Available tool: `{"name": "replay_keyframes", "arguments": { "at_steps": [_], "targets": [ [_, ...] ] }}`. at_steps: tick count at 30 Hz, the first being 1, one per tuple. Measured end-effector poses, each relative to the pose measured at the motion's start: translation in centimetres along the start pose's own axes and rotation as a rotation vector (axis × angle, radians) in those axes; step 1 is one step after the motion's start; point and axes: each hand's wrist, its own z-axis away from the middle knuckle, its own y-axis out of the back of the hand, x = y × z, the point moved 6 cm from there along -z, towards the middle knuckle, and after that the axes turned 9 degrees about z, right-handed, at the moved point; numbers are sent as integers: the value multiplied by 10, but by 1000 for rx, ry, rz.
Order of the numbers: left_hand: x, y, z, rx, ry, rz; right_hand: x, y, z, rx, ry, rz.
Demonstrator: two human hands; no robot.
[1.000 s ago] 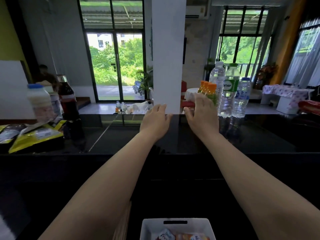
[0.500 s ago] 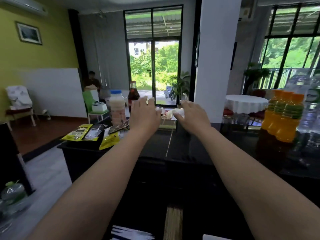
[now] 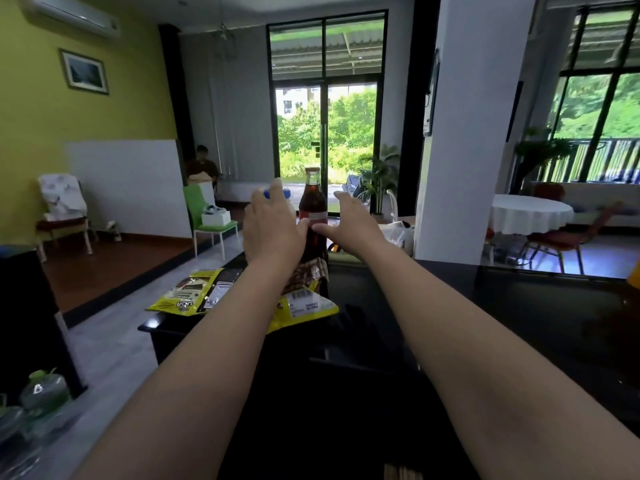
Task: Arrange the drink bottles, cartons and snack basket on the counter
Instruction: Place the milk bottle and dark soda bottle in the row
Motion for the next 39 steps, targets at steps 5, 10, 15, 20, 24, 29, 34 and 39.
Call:
{"name": "replay_keyframes", "arguments": {
  "at_steps": [5,10,15,20,24,29,34,39],
  "targets": [
    [-8,-9,-6,-15,30,-6,-6,-24,-29,-35,-58,-173],
    [-9,-10,-13,-23,33,50,-3,-37,-37,-40,-114,-335],
    [5,-15,-15,-59,10,117,9,-23,-24,44,-146,-370],
    [53,-21,-13,-76,-70,189,58,19,8,120,-203,-358],
    [110,-37,4,-122,-103,349,107,72,39,199,-245,-279],
    [181,-72,41,-225,-89,505,169,136,85,247,-329,-188],
    [238,-107,73,-301,-80,598,226,183,129,299,-418,-88],
    [281,-131,95,-339,-117,639,269,213,157,318,-475,-38]
  ]
}}
